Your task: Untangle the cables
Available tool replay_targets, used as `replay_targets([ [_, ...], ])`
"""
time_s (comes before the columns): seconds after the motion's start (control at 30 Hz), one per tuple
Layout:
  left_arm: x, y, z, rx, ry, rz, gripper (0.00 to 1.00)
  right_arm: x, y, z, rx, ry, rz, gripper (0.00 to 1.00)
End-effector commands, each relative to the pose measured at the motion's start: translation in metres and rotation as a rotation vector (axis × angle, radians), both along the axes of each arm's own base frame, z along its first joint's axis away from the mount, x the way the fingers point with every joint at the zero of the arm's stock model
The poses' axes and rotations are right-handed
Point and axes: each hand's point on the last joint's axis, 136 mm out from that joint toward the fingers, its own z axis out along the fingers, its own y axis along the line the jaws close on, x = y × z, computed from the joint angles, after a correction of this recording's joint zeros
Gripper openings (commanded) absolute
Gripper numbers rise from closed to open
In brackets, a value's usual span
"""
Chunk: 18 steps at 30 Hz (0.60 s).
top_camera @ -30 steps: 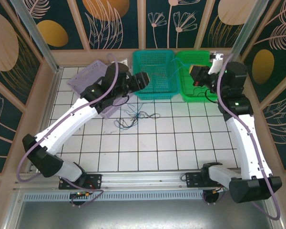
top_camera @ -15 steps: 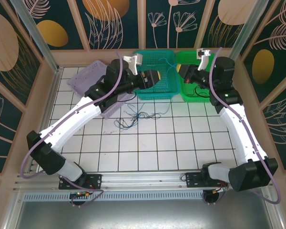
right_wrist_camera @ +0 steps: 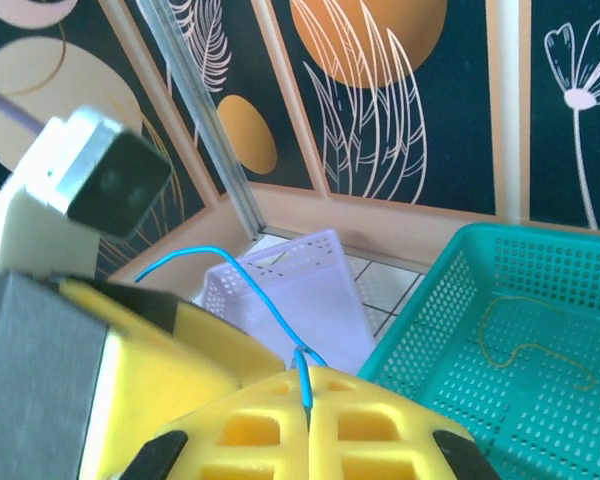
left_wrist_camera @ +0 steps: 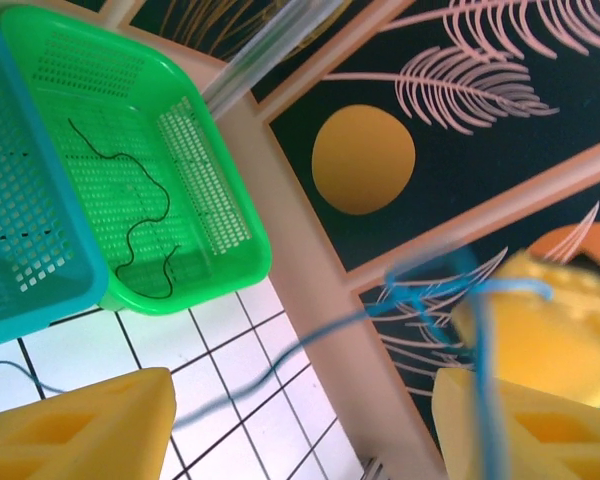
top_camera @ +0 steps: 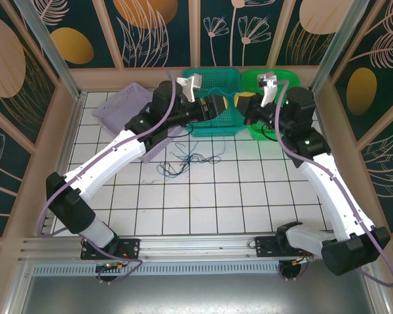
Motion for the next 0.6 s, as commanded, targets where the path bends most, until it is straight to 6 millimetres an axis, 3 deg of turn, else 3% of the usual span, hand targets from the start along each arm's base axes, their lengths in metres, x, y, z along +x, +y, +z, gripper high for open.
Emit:
replay_targets([
  [0.0, 0.007, 0.014, 0.052, -0.112, -0.051, 0.08, 0.7, 0.002, -0.013, 0.001, -0.095, -0.139, -0.092, 0.0],
  [0.13, 0.014, 0.02, 0.044, -0.1, 0.023, 0.124, 0.71, 0.0, -0.015, 0.002, -0.129, -0.188, -0.124, 0.0],
  [0.27, 0.02, 0.016, 0.026, -0.058, 0.084, 0.108, 0.7, -0.004, -0.006, 0.001, -0.177, -0.227, -0.123, 0.0],
  [0.4, 0.021, 0.01, 0.023, -0.053, 0.114, 0.082, 0.68, -0.004, -0.005, 0.001, -0.215, -0.256, -0.169, 0.0],
  [0.57, 0.025, 0.017, 0.005, 0.02, 0.159, 0.135, 0.66, -0.003, -0.006, 0.005, -0.208, -0.27, -0.189, 0.0],
])
